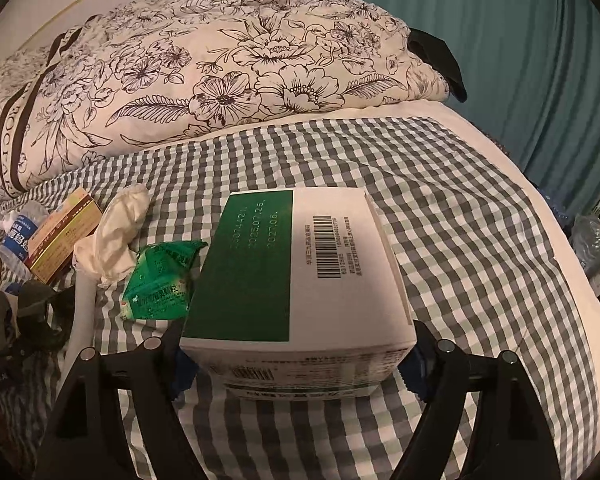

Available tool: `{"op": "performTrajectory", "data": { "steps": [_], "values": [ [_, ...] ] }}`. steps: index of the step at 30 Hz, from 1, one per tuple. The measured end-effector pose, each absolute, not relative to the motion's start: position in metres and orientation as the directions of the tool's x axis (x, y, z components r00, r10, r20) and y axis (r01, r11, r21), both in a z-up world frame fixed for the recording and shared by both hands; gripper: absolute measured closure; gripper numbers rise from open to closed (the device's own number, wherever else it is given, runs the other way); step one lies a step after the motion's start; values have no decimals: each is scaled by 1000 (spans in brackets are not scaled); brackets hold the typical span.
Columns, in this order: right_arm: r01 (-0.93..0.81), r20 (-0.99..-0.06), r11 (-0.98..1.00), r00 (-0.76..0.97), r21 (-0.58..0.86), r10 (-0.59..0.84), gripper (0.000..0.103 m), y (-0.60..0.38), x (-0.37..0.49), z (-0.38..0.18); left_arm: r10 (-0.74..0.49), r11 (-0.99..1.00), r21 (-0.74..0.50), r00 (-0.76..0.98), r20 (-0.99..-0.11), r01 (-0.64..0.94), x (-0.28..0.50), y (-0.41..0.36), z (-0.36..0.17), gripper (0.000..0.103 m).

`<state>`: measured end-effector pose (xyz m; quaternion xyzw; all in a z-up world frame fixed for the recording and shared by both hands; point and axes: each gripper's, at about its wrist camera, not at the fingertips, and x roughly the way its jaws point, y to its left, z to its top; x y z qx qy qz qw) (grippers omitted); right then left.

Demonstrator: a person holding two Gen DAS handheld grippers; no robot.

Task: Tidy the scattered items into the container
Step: 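Grasp the green-and-white medicine box with the right gripper while the left grasps the grey tape roll, then carry the tape roll and medicine box to the cardboard box and release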

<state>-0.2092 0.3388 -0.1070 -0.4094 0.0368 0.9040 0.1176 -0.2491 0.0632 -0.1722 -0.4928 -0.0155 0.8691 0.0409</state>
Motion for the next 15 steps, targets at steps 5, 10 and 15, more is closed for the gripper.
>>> {"op": "performTrajectory", "data": {
  "steps": [5,10,15],
  "values": [
    [-240,-744,-971,-649,1,159,27,344,-200,-103,32,-998,-3,-542,-840,-55,-244,66,-163,17],
    [-226,-730,-974,-667,8,149,27,341,-180,-91,14,-999,8,-580,-814,-36,-225,58,-137,17],
    [-194,-713,-980,-693,45,105,27,337,-152,-70,7,-999,14,-596,-803,-30,-200,54,-112,17]
  ]
}}
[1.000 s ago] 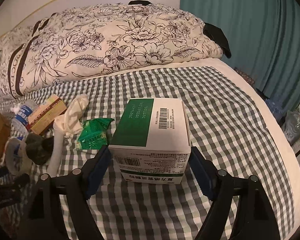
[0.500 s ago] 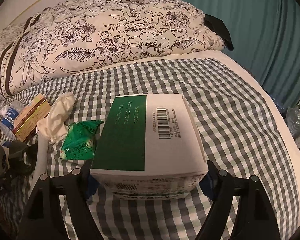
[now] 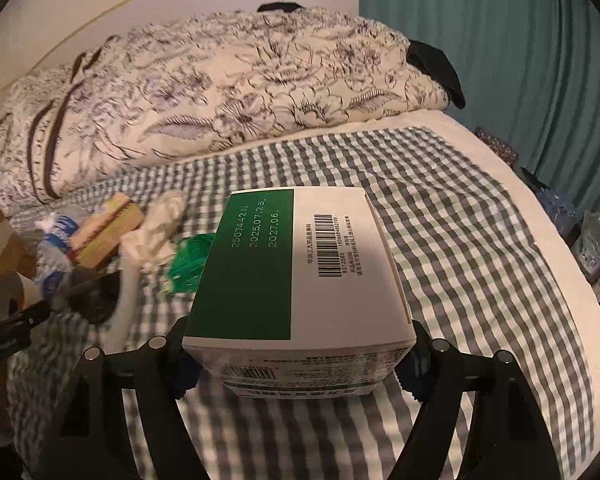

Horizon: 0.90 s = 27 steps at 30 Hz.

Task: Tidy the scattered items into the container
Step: 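Carry the tape roll and medicine box to the cardboard box and release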

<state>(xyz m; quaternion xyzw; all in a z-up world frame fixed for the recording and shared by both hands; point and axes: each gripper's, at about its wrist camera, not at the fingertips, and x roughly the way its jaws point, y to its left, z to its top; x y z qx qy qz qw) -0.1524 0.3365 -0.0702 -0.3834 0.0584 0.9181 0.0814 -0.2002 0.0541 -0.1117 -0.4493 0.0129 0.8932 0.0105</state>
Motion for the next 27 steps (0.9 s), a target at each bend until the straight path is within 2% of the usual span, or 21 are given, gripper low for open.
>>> {"op": "performTrajectory", "data": {
  "steps": [8,18,27],
  "values": [
    [-141,-668,-986,-743,93,44,27,315,-103,-24,24,-999,6,-626,-779,-46,-156,57,-68,17],
    [-74,-598,-992,-801,106,-4,27,280,-43,29,62,-996,2,-703,-709,-91,-102,60,-6,17],
    [-35,-550,-994,-835,106,-30,27,252,-8,60,74,-995,-4,-739,-670,-96,-71,48,26,17]
  ]
}}
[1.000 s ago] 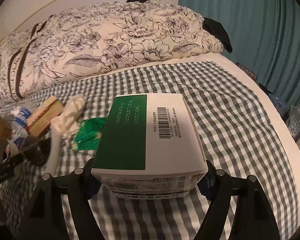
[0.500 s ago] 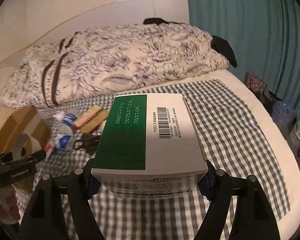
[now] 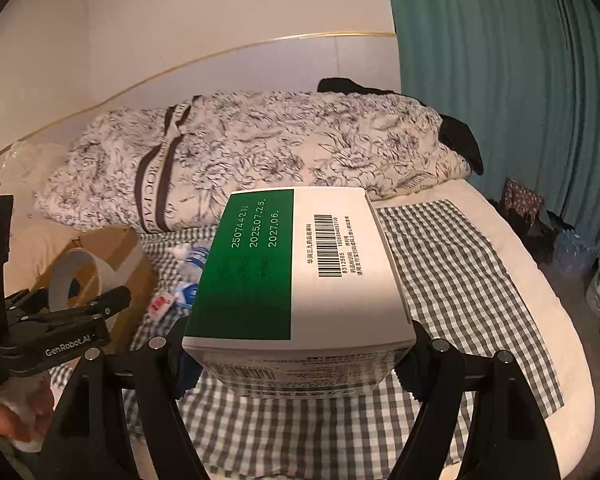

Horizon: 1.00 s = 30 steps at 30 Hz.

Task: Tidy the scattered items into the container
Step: 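Carry the tape roll and medicine box to the cardboard box and release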

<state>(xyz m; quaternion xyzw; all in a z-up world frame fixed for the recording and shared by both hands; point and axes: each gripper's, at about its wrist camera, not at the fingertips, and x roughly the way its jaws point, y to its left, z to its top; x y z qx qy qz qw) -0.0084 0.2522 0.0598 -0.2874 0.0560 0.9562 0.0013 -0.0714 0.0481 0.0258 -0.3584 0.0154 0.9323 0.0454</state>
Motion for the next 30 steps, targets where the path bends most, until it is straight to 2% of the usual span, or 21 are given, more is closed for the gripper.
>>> {"op": "performTrajectory", "data": {
  "steps": [14,23,30],
  "values": [
    [89,-514,-991,-848,102,-129,27,175,-6,88,14,-1000,-24,-763,-646,2,-56,-32,54,17],
    [217,-544,-971,-805,102,-237,27,92,-42,75,-81,-986,-55,-738,-670,158,-69,-125,41,17],
    [308,-560,-948,-773,79,-298,27,39,-73,69,-110,-973,-71,-709,-697,221,-90,-172,23,17]
  ]
}}
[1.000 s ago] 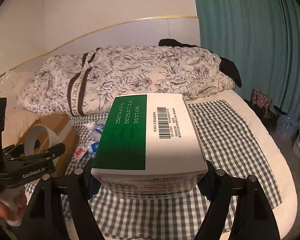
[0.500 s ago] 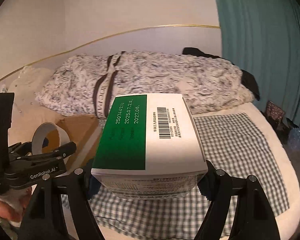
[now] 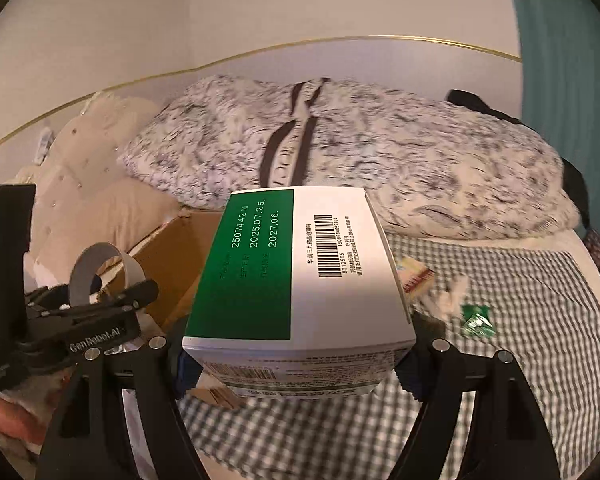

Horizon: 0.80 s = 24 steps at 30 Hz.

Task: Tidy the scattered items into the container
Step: 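Carry the tape roll and medicine box to the cardboard box and release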

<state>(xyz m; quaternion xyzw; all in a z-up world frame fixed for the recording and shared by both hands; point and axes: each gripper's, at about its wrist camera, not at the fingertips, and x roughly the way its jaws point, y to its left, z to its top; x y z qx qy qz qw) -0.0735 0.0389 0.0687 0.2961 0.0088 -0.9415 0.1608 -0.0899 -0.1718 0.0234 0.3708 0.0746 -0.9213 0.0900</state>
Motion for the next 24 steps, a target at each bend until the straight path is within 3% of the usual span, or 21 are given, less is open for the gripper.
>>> {"op": "performTrajectory", "data": {
  "steps": [18,22,24],
  "values": [
    [412,-614,-905,-688,109,-387,27,-60,-160,27,-133,-968,-42,-646,-752,248,-136,-215,-29,17],
    [428,-579,-894,-699,132,-420,17,-63,-166,27,-135,-970,-33,-652,-746,239,-137,-212,-32,2],
    [428,-554,-896,-720,121,-419,11,-64,-164,30,-151,-970,-16,-652,-743,243,-137,-209,-32,0]
  ]
}}
